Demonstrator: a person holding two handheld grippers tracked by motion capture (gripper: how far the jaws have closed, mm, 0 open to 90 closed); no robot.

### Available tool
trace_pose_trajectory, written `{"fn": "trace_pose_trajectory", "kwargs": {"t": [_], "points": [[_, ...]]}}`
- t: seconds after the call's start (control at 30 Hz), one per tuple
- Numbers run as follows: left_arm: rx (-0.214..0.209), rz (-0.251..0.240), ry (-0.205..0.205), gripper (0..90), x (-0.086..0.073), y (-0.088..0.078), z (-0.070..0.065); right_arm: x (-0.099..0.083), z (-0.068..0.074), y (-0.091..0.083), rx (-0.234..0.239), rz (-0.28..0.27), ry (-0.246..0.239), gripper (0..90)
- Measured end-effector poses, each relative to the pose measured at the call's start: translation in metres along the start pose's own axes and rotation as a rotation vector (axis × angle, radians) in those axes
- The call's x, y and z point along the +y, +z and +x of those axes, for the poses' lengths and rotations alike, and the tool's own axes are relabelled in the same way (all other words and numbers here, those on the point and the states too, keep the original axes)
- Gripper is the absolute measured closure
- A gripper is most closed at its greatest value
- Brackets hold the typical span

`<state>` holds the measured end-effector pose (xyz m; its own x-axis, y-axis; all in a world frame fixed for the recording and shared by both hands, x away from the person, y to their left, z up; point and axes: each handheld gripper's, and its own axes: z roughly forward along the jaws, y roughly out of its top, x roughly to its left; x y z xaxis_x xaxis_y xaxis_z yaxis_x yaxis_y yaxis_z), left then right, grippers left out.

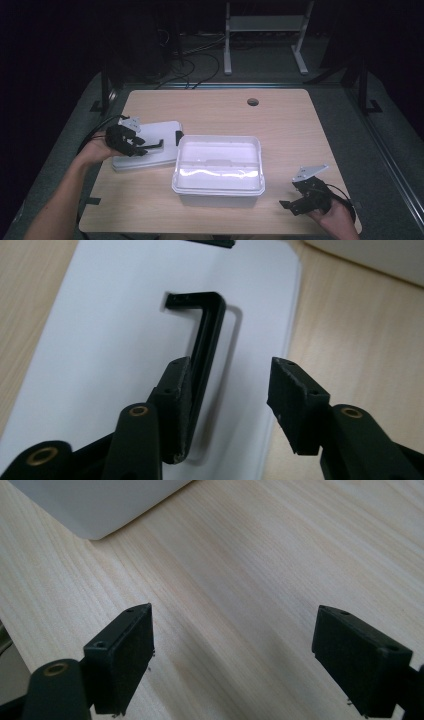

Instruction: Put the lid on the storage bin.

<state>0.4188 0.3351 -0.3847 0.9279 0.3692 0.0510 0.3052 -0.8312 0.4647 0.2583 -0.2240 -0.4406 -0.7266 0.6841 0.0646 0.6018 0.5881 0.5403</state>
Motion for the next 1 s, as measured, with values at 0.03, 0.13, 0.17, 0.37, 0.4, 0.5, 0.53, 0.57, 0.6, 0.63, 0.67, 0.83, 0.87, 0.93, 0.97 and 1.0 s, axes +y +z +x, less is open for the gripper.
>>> {"fn": "trace_pose_trajectory", "kwargs": {"t": [0.03, 0.13, 0.17, 0.37, 0.4, 0.5, 0.53, 0.57, 0.6, 0.63, 0.67, 0.83, 0.87, 0.93, 0.97, 1.0], "points": [[0.015, -0.007, -0.007, 53.3, -0.002, 0.001, 0.002, 0.000, 0.000, 0.000, 0.000, 0.002, 0.002, 16.5], [0.010, -0.018, -0.028, 55.3, -0.004, 0.004, 0.006, 0.000, 0.000, 0.001, 0.001, 0.004, -0.002, 16.5], [0.005, -0.013, -0.033, 55.4, -0.005, 0.006, 0.007, 0.000, 0.000, 0.002, 0.001, 0.004, -0.001, 16.5], [0.000, 0.039, -0.051, 56.2, -0.003, 0.018, 0.010, 0.002, 0.001, 0.004, 0.004, 0.011, 0.001, 16.5], [-0.002, 0.042, -0.048, 56.2, -0.003, 0.019, 0.010, 0.002, 0.001, 0.004, 0.004, 0.010, 0.000, 16.5], [0.008, 0.061, -0.052, 60.4, -0.002, 0.022, 0.012, 0.001, 0.001, 0.003, 0.004, 0.009, 0.002, 16.5], [0.014, 0.066, -0.052, 62.0, -0.002, 0.022, 0.013, 0.000, 0.001, 0.003, 0.004, 0.009, 0.001, 16.5], [0.015, 0.065, -0.059, 63.2, -0.002, 0.023, 0.013, 0.000, 0.001, 0.003, 0.003, 0.008, 0.002, 16.5], [0.012, 0.067, -0.058, 64.9, -0.002, 0.023, 0.014, 0.000, 0.001, 0.003, 0.001, 0.007, 0.001, 16.5], [0.018, 0.072, -0.051, 65.2, -0.001, 0.023, 0.015, 0.000, 0.000, 0.002, 0.000, 0.007, 0.002, 16.5], [0.014, 0.078, -0.051, 65.1, -0.001, 0.024, 0.015, 0.000, 0.000, 0.002, 0.001, 0.008, 0.002, 16.5], [-0.005, 0.085, -0.031, 60.6, -0.001, 0.029, 0.014, 0.000, 0.000, 0.002, 0.000, 0.009, 0.000, 16.5], [-0.005, 0.088, -0.028, 62.5, -0.001, 0.029, 0.014, 0.000, 0.000, 0.002, 0.000, 0.008, 0.001, 16.5], [-0.003, 0.092, -0.020, 67.1, -0.001, 0.029, 0.014, 0.000, 0.000, 0.002, 0.000, 0.007, 0.001, 16.5], [-0.004, 0.091, -0.019, 70.1, -0.001, 0.029, 0.015, 0.000, 0.000, 0.002, 0.000, 0.008, 0.001, 16.5], [-0.009, 0.094, -0.019, 70.7, -0.001, 0.028, 0.015, 0.000, 0.000, 0.003, 0.001, 0.009, 0.000, 16.5]]}}
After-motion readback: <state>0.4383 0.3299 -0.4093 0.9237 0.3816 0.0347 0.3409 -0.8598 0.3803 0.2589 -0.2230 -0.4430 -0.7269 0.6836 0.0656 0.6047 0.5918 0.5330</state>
